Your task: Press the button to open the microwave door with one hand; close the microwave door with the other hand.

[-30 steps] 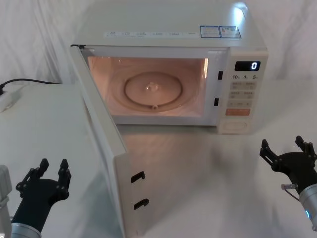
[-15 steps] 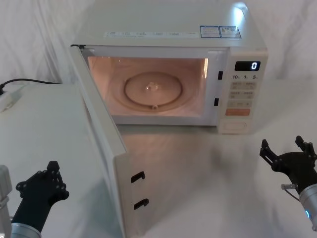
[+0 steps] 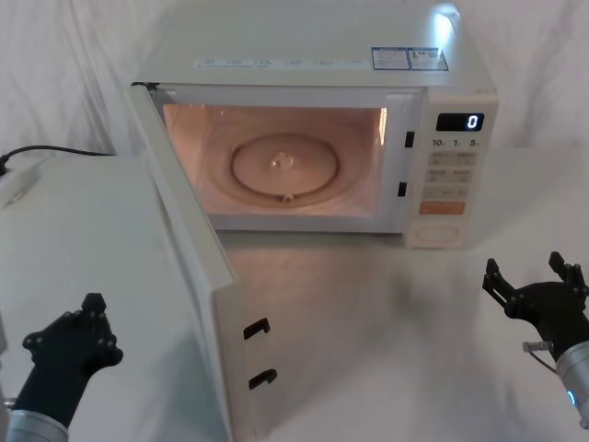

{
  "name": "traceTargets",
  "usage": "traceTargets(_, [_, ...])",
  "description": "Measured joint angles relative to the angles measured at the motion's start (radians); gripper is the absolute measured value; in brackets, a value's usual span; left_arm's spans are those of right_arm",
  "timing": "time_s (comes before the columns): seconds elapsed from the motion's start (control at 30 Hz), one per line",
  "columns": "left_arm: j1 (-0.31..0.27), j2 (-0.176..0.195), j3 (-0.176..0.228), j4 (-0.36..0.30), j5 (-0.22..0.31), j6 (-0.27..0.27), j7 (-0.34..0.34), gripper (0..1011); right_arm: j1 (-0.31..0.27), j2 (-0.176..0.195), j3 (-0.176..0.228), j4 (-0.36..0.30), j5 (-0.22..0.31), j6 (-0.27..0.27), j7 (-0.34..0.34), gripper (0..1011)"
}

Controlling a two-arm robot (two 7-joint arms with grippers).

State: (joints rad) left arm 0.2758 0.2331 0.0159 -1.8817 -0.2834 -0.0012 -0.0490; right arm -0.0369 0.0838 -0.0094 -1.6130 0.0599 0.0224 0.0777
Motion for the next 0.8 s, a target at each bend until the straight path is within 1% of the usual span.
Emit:
traceTargets(0.13, [0.019,0.003,-0.027,-0.044,-0.036,0.007,-0.040,0,0.000,0.000,0.000,0.000,0.000,0.000,0.000,1002])
traceTargets(0.17, [0.027,0.006,-0.043,-0.065,-0.061,0.017,-0.063,0,0.000,0.000,0.000,0.000,0.000,0.000,0.000,1002])
traceTargets(0.2, [0.027,0.006,-0.043,-0.065,-0.061,0.017,-0.063,0,0.000,0.000,0.000,0.000,0.000,0.000,0.000,1002])
traceTargets(0.23, [0.035,0.013,-0.060,-0.089,-0.093,0.034,-0.086,0,0.000,0.000,0.000,0.000,0.000,0.000,0.000,1002])
traceTargets(0.3, [0.043,0.022,-0.078,-0.110,-0.128,0.054,-0.106,0,0.000,0.000,0.000,0.000,0.000,0.000,0.000,1002])
traceTargets(0.37, [0.056,0.047,-0.116,-0.149,-0.210,0.103,-0.146,0,0.000,0.000,0.000,0.000,0.000,0.000,0.000,1002])
traceTargets(0.4, [0.056,0.047,-0.116,-0.149,-0.210,0.103,-0.146,0,0.000,0.000,0.000,0.000,0.000,0.000,0.000,1002])
traceTargets(0.43, [0.060,0.060,-0.132,-0.165,-0.242,0.126,-0.161,0,0.000,0.000,0.000,0.000,0.000,0.000,0.000,1002])
traceTargets(0.47, [0.062,0.067,-0.142,-0.172,-0.260,0.140,-0.168,0,0.000,0.000,0.000,0.000,0.000,0.000,0.000,1002])
traceTargets(0.5, [0.064,0.082,-0.162,-0.186,-0.295,0.168,-0.181,0,0.000,0.000,0.000,0.000,0.000,0.000,0.000,1002])
traceTargets(0.6, [0.065,0.100,-0.186,-0.204,-0.344,0.210,-0.197,0,0.000,0.000,0.000,0.000,0.000,0.000,0.000,1002])
traceTargets(0.63, [0.063,0.117,-0.202,-0.215,-0.376,0.241,-0.206,0,0.000,0.000,0.000,0.000,0.000,0.000,0.000,1002])
traceTargets(0.67, [0.061,0.124,-0.209,-0.221,-0.389,0.253,-0.211,0,0.000,0.000,0.000,0.000,0.000,0.000,0.000,1002])
traceTargets(0.7, [0.058,0.140,-0.220,-0.230,-0.415,0.278,-0.220,0,0.000,0.000,0.000,0.000,0.000,0.000,0.000,1002])
traceTargets(0.8, [0.050,0.161,-0.229,-0.240,-0.445,0.308,-0.232,0,0.000,0.000,0.000,0.000,0.000,0.000,0.000,1002])
